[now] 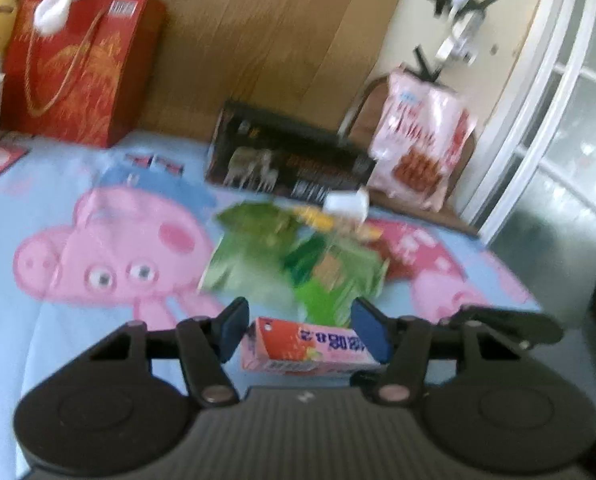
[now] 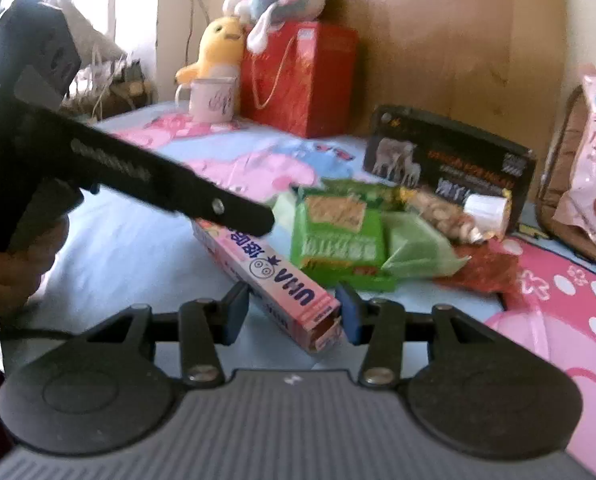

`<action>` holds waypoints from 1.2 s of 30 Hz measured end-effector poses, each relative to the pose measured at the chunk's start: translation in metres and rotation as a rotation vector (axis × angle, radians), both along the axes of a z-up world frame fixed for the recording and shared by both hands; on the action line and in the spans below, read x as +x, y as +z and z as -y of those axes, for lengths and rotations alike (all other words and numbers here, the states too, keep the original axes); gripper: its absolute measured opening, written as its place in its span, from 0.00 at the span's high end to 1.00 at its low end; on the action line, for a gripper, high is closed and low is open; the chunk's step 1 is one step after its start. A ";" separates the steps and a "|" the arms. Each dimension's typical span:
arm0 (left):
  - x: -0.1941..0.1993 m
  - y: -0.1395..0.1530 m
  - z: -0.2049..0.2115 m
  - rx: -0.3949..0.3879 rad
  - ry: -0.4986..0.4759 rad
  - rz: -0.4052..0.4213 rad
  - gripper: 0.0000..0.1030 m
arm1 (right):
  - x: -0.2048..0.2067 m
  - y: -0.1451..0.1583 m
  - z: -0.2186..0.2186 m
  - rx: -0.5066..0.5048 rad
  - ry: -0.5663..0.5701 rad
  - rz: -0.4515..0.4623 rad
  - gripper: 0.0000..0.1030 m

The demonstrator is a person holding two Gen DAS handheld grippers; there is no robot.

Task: Organize snacks
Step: 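Grasp the pink UHA candy box with the left tool and lift it, then open the left tool over the black box to drop the pink box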

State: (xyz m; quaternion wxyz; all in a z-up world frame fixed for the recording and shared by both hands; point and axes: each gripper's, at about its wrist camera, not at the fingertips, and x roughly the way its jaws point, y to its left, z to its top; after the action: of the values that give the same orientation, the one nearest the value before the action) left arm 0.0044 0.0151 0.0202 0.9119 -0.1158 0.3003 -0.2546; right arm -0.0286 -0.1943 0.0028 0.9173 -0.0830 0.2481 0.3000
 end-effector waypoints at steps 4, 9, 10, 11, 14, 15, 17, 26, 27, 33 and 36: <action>0.014 0.030 0.011 0.011 -0.031 0.060 0.45 | 0.010 0.017 0.011 0.034 -0.029 0.068 0.52; 0.063 0.067 0.029 0.006 -0.040 0.121 0.45 | 0.049 0.043 0.022 0.004 -0.060 0.197 0.52; 0.076 0.074 0.034 0.010 -0.034 0.140 0.45 | 0.062 0.049 0.024 -0.003 -0.065 0.223 0.52; 0.090 0.081 0.038 0.015 -0.026 0.155 0.45 | 0.077 0.054 0.026 -0.013 -0.069 0.241 0.52; 0.132 0.093 0.051 0.030 0.011 0.185 0.44 | 0.126 0.063 0.029 -0.040 -0.079 0.259 0.52; 0.146 0.095 0.054 0.033 0.027 0.190 0.44 | 0.141 0.065 0.029 -0.050 -0.078 0.258 0.52; 0.174 0.095 0.060 0.038 0.060 0.189 0.43 | 0.171 0.065 0.027 -0.086 -0.075 0.265 0.52; 0.226 0.062 0.053 -0.020 0.112 0.065 0.41 | 0.215 0.046 0.041 -0.082 -0.142 0.203 0.47; 0.219 0.062 0.048 -0.032 0.112 0.068 0.41 | 0.208 0.047 0.052 -0.026 -0.151 0.194 0.47; 0.181 0.044 0.036 -0.056 0.014 -0.067 0.40 | 0.167 0.018 0.105 0.204 -0.221 -0.070 0.59; 0.172 0.025 0.052 -0.027 -0.039 -0.172 0.39 | 0.155 -0.002 0.110 0.276 -0.237 -0.217 0.67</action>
State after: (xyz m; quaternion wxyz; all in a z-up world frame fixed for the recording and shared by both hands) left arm 0.1760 -0.0370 0.0450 0.8759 -0.1438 0.3761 -0.2656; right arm 0.1266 -0.3047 0.0011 0.9168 0.1059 0.3102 0.2283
